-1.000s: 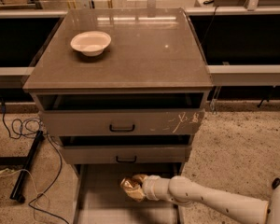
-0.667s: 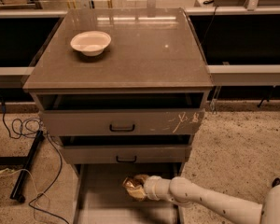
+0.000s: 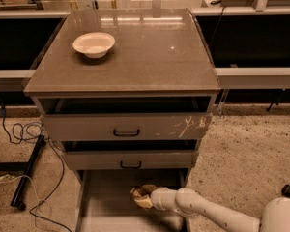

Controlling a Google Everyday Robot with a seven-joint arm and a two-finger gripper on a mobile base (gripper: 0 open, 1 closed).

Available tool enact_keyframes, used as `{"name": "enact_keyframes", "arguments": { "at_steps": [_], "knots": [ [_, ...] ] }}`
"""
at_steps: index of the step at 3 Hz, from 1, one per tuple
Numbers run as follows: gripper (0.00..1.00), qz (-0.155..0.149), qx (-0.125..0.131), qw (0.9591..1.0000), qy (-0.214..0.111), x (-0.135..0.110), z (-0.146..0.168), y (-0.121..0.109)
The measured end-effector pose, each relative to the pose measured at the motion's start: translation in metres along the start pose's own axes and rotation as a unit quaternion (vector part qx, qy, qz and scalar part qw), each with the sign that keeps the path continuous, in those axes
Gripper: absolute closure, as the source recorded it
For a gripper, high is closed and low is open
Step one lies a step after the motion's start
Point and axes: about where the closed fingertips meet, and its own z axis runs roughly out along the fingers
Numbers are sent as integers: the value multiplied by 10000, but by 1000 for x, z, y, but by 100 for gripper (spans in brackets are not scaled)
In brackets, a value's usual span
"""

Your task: Place orange can into bottom drawer

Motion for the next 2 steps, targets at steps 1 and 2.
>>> {"name": "enact_keyframes", "arguments": {
  "at_steps": [1, 2],
  "knots": [
    [100, -116, -25, 9999, 98, 27, 18, -3],
    [100, -168, -49, 9997, 192, 50, 36, -5]
  ]
}}
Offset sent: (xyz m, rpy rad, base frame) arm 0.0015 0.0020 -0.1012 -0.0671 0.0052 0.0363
